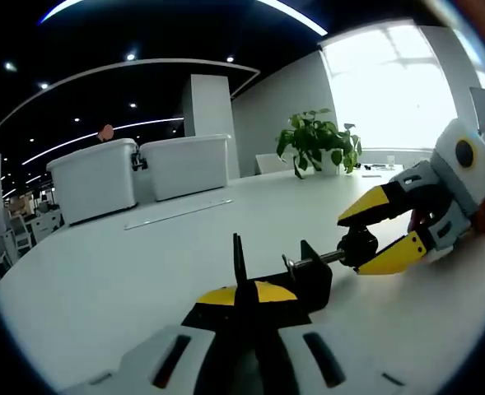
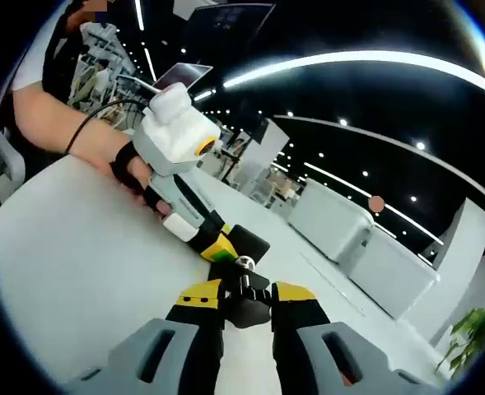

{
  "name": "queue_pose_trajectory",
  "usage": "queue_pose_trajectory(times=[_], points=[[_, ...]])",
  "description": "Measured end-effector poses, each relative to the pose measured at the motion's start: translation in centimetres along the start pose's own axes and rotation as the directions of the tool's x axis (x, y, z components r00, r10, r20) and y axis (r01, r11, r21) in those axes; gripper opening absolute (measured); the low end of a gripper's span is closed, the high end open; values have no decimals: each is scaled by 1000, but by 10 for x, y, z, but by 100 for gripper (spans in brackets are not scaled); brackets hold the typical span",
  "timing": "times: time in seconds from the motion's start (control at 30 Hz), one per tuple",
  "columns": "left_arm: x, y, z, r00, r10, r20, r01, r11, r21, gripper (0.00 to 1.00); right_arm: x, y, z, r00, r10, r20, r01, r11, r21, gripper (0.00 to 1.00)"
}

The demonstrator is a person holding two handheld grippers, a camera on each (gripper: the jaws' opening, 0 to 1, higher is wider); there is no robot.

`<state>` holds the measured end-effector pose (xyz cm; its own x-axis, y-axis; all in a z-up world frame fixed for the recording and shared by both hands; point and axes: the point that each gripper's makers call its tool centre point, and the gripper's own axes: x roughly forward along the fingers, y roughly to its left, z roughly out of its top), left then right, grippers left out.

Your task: Clamp the fixed fixture on the desktop, loosen the retaining clip, secure it to the edge of the desk, and tighten the retaining clip.

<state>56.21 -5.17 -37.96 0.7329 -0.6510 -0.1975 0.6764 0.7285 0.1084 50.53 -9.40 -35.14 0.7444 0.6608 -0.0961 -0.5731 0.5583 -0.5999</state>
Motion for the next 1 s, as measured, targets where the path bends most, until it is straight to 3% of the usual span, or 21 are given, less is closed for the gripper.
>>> queue_pose_trajectory(times=[0.1, 0.13, 0.17, 0.2, 0.23, 0.3, 0.37, 0.4, 0.47, 0.5, 0.53, 0.57, 0.63, 0.8, 0.87, 0.9, 1.0], points=[[0, 0, 0, 1000, -1, 0, 1, 1000, 0, 5, 0, 0, -3, 1000, 9, -19, -8, 998, 61, 24], [0, 0, 0, 1000, -1, 0, 1, 1000, 0, 5, 0, 2, -5, 999, 32, -28, -28, 993, 118, 28], [0, 0, 0, 1000, -1, 0, 1, 1000, 1, 5, 0, 4, -4, 999, 45, -20, -39, 966, 255, 34], [0, 0, 0, 1000, -1, 1, 1, 1000, 1, 5, 0, 3, -2, 998, 58, 6, -56, 924, 378, 41], [-1, -1, 0, 1000, -2, 0, 2, 1000, 1, 5, -1, 1, 4, 997, 63, 52, -81, 860, 505, 44], [0, -1, 0, 1000, -3, 0, 3, 1000, 0, 5, -6, -24, 4, 997, -14, 82, -38, 796, 604, 40], [0, 0, 0, 1000, -3, 0, 3, 1000, 1, 5, -11, -45, -4, 994, -88, 69, 9, 680, 733, 31], [0, 0, 0, 1000, -3, 0, 3, 1000, 1, 5, -13, -52, -14, 994, -102, 40, 35, 637, 770, 27], [-1, -1, 0, 1000, -2, 1, 2, 1000, 3, 5, -14, -51, -16, 996, -73, 45, 3, 552, 834, 26], [-1, -1, 0, 1000, -2, 1, 2, 1000, 4, 5, -14, -46, -13, 997, -54, 59, -22, 527, 849, 26], [-1, -1, 0, 1000, -2, 1, 2, 1000, 4, 5, -12, -39, -11, 998, -11, 66, -51, 513, 857, 27], [-1, -1, 0, 1000, -2, 1, 2, 1000, 3, 5, -11, -36, -12, 998, 5, 64, -57, 524, 850, 27], [-1, 0, 0, 1000, -2, 1, 2, 1000, 3, 5, -7, -25, -13, 999, 37, 40, -54, 583, 811, 30], [0, 0, 0, 1000, -1, 1, 1, 1000, 4, 5, -2, -13, -15, 997, 79, 9, -56, 619, 783, 29], [0, 0, 0, 1000, 0, 2, 0, 1000, 7, 5, -2, -15, -19, 997, 78, -2, -47, 610, 791, 26], [0, 0, 0, 1000, 1, 2, -1, 1000, 7, 5, -2, -15, -19, 997, 80, -1, -47, 588, 808, 26], [1, 0, 0, 1000, 1, 2, -1, 1000, 7, 5, -2, -12, -20, 995, 96, -1, -54, 574, 817, 25]])
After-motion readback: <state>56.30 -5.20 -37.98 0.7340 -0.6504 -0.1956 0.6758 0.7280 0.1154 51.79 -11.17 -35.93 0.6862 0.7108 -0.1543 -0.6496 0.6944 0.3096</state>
